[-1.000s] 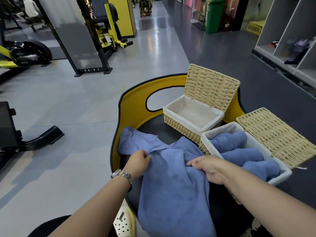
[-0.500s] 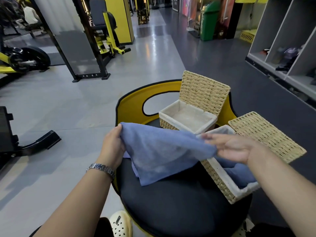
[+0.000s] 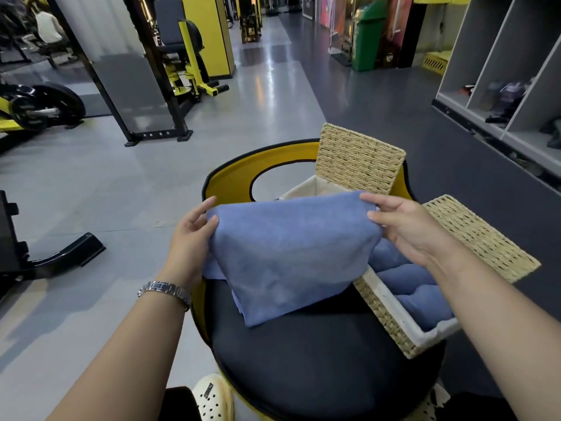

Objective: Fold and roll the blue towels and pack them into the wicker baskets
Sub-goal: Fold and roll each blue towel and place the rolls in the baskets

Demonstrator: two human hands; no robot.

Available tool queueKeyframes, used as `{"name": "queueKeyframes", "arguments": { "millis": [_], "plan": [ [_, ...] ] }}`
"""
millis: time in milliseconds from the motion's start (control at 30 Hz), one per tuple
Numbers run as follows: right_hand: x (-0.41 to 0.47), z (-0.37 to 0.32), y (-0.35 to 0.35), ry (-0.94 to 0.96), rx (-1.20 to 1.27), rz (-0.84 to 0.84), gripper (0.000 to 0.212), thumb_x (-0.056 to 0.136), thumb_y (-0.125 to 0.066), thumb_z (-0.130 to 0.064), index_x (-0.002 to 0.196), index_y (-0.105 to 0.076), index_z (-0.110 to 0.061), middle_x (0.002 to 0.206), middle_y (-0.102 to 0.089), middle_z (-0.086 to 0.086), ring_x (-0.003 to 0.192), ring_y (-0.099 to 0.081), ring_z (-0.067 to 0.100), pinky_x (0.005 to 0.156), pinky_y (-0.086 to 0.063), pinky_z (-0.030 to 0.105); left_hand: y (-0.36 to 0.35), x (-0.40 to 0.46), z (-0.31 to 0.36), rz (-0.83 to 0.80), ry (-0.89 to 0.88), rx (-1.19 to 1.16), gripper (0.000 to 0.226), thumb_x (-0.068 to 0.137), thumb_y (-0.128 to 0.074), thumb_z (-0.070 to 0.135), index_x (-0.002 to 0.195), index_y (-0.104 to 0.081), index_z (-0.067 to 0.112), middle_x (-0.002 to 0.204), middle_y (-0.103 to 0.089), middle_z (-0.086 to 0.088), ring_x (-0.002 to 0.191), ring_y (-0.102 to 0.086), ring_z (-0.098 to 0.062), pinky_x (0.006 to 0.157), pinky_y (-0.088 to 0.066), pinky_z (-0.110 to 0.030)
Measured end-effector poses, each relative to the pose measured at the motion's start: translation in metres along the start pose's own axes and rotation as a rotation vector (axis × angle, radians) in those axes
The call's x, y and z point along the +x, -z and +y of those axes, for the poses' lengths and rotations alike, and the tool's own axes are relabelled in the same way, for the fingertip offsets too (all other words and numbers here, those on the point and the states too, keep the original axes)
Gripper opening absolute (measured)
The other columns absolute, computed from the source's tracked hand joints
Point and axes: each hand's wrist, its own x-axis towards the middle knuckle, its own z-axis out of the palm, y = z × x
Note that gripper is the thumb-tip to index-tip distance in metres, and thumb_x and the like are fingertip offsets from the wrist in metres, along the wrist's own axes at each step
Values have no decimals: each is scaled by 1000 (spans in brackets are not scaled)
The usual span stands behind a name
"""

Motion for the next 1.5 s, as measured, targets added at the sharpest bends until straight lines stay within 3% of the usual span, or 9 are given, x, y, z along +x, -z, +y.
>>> {"name": "queueKeyframes", "arguments": {
  "millis": [100,200,367,467,633,867,1100,1333,1500],
  "plan": [
    [1,-12,2,93,26,-23,29,88,-56,5,108,-66,-13,87,-74,-3,76,-67,10,64,-57,22,-4,-5,7,-147,-41,20,33,94,-57,12,114,-62,38,120,-65,8,107,-63,-7,87,-52,-27],
    [-3,-15,3,125,-85,-37,33,82,-63,1,109,-67,-16,103,-72,4,91,-66,16,69,-57,26,-8,-8,8,-166,-93,59,37,86,-65,8,113,-63,34,117,-64,8,98,-63,-4,77,-53,-16],
    [-34,-24,6,228,-242,30,41,81,-62,11,106,-69,-20,112,-70,-1,103,-65,6,79,-54,17,2,-24,26,-171,-168,301,27,82,-71,10,98,-70,32,102,-71,-10,92,-62,-17,86,-52,-35],
    [-48,-44,8,300,-338,120,37,80,-65,9,96,-72,-25,106,-72,2,94,-68,4,83,-53,17,5,-34,52,-92,-236,370,17,82,-71,10,95,-71,21,96,-71,0,85,-64,-10,71,-50,-8],
    [-68,-99,-3,510,-439,279,35,82,-65,5,108,-68,-18,100,-70,0,79,-64,-9,77,-49,11,7,-50,109,-100,-335,385,30,80,-73,6,92,-68,33,79,-72,24,78,-64,5,75,-49,-9],
    [-102,-158,-14,563,-430,252,40,81,-69,1,116,-64,-17,99,-69,-2,81,-64,-5,76,-50,10,7,-79,177,-13,-432,282,23,83,-70,9,105,-68,15,94,-69,-7,83,-62,-11,76,-54,-16],
    [-136,-169,-17,553,-740,248,38,78,-73,-5,115,-67,-13,103,-69,2,93,-65,14,85,-51,27,19,-107,199,-31,-480,474,31,83,-70,7,111,-67,19,84,-66,7,71,-61,0,68,-49,-9],
    [-158,-166,-32,623,-877,322,5,80,-74,-18,83,-71,-15,76,-65,8,67,-53,16,57,-41,23,28,-115,193,83,-557,765,13,90,-60,14,97,-70,13,90,-69,-4,79,-59,-17,60,-39,-14],
    [-159,-163,-37,625,-777,288,9,83,-71,-21,83,-66,-13,95,-68,3,89,-64,19,81,-53,39,38,-116,198,97,-590,824,12,93,-57,19,90,-68,15,94,-61,-2,84,-57,-14,64,-38,-22]
  ]
}}
